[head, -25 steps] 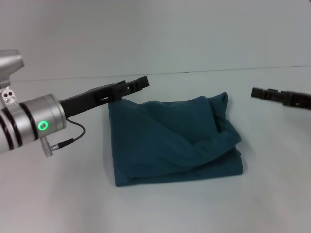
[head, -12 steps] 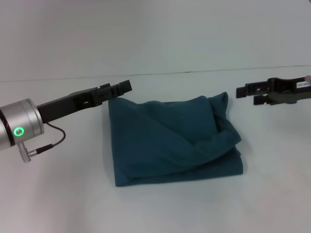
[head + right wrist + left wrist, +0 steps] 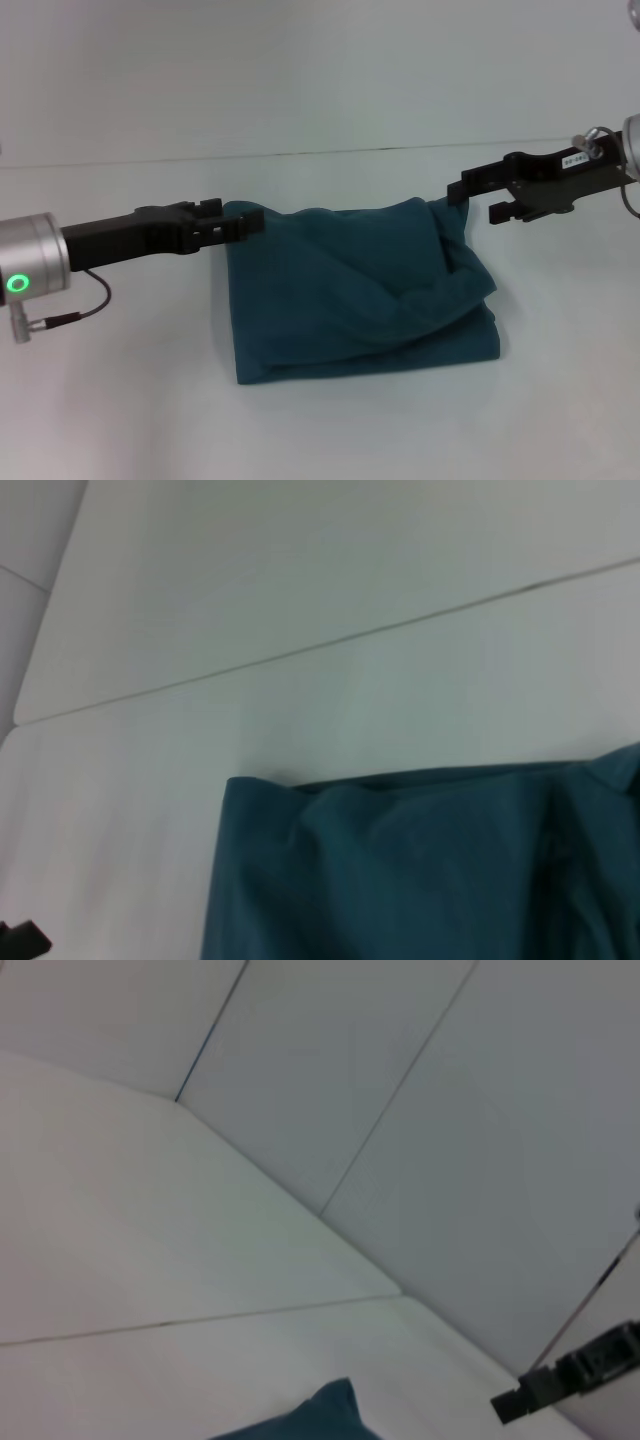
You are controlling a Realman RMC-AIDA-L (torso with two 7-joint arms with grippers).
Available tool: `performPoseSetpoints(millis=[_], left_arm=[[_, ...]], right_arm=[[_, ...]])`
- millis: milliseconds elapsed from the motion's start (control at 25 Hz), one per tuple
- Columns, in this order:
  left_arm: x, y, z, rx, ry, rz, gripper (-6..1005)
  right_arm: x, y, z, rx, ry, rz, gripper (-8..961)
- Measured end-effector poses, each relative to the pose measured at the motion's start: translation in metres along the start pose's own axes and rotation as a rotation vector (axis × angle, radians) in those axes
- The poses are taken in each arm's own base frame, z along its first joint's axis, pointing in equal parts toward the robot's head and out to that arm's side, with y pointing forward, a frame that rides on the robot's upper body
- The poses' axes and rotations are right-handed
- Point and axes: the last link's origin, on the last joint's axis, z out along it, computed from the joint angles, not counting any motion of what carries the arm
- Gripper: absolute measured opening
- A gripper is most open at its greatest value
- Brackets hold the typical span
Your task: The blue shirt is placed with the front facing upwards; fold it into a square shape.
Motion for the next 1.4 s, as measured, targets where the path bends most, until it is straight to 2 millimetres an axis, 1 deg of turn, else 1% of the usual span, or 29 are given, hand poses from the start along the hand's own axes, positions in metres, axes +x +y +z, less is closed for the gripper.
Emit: performPoseSetpoints(millis=[200, 440, 560, 840, 1400], left_arm=[[0.0, -0.006, -0.017, 0.004, -0.032, 0.026, 937], [0.003, -0.008, -0.031, 0.01, -0.019, 0.05, 937], [0.004, -0.009, -0.034, 0.016, -0.011, 0.056, 937], [0.007, -0.012, -0.038, 0.033, 0.001, 0.062, 936], [0.013, -0.012, -0.039, 0.045, 0.004, 0.089, 936]], right_arm=[[-0.004, 0.001, 0.005, 0.012, -0.02, 0.058, 853], [-0.001, -0.01, 0.023, 0.073, -0.032, 0.081, 853], [0.003, -0.016, 0.032, 0.087, -0.038, 0.092, 853], [0.01, -0.021, 0.048, 0.091, -0.071, 0.103, 852], [0.014, -0.014, 0.07, 0.056, -0.134, 0.121, 854]])
